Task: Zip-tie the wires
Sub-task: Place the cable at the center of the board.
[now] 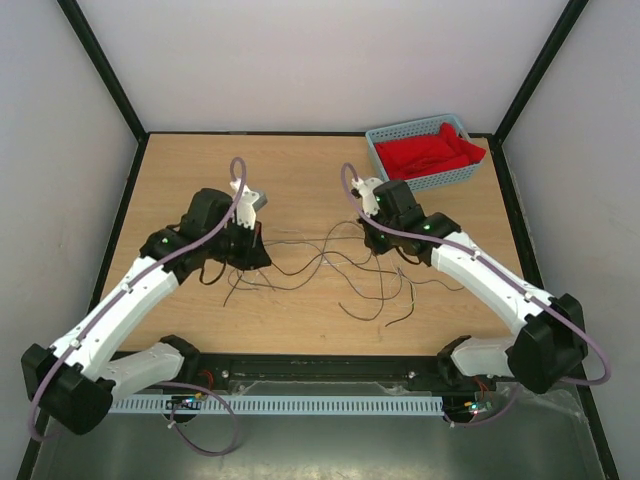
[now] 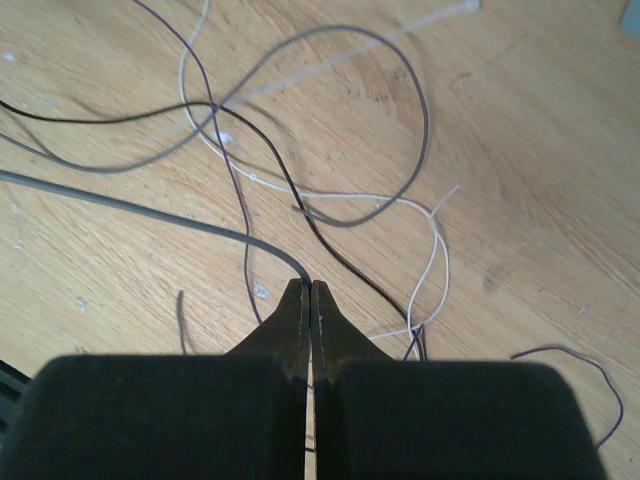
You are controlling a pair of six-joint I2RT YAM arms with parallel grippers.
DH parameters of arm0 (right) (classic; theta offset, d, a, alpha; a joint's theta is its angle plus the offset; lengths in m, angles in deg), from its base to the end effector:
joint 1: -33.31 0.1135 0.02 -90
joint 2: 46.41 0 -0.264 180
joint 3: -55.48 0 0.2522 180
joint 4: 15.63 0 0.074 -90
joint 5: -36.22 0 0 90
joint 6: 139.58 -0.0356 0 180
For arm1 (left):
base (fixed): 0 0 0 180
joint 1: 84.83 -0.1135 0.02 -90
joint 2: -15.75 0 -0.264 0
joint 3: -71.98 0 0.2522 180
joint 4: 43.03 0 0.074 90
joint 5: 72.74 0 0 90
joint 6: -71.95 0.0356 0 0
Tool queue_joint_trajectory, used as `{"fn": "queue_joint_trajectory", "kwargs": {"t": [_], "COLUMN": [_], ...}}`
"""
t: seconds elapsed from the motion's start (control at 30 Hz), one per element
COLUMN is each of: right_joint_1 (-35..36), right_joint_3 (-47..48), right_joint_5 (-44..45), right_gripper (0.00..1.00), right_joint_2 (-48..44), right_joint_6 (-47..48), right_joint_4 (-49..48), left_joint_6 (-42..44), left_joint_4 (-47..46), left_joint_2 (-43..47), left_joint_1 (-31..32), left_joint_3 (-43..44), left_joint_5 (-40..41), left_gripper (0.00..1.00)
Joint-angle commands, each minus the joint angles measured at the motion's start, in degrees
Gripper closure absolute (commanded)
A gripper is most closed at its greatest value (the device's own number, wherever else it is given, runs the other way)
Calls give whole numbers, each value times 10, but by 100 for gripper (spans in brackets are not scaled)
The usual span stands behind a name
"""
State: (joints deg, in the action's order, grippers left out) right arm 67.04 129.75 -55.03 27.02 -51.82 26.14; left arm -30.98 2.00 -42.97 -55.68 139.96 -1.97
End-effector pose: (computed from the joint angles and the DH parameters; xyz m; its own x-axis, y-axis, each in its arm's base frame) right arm 0.2322 0.1559 0.2984 -0.5667 -0.3314 -0.7544 -0.5471 0.8359 0.0438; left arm 0.1857 -0.1170 0.3168 -0.6527 0.1221 -0.7477 0.5615 0.7406 -0.3692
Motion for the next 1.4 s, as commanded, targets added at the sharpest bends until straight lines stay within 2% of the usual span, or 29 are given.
{"fn": "queue_joint_trajectory", "kwargs": {"t": [0.0, 0.13, 0.37, 0.57, 0.77, 0.93, 1.2, 1.37], "right_joint_1": [-1, 0, 8, 19, 20, 29, 32, 32], "right_joint_3": [-20, -27, -35, -32, -17, -4, 0, 3], "right_joint_5": [63, 38, 25, 21, 14, 22, 59, 56], "right_gripper": [100, 100, 100, 100, 100, 89, 74, 71], "right_joint_2": [12, 40, 97, 153, 216, 253, 261, 260], "right_joint_6": [20, 15, -2, -10, -10, -13, -9, -10], "right_joint_4": [32, 12, -50, -90, -107, -112, -110, -111], "left_joint_6": [67, 79, 104, 123, 129, 125, 128, 126], "left_joint_4": [140, 157, 160, 159, 158, 158, 156, 152], "left_joint_2": [-22, -32, -76, -124, -176, -224, -303, -359], "left_joint_1": [-55, -110, -167, -219, -229, -230, -248, -251], "left_joint_3": [39, 33, 27, 23, 20, 29, 29, 33], "left_joint_5": [-57, -110, -191, -212, -196, -163, -166, -188], "left_gripper": [100, 100, 100, 100, 100, 100, 100, 100]}}
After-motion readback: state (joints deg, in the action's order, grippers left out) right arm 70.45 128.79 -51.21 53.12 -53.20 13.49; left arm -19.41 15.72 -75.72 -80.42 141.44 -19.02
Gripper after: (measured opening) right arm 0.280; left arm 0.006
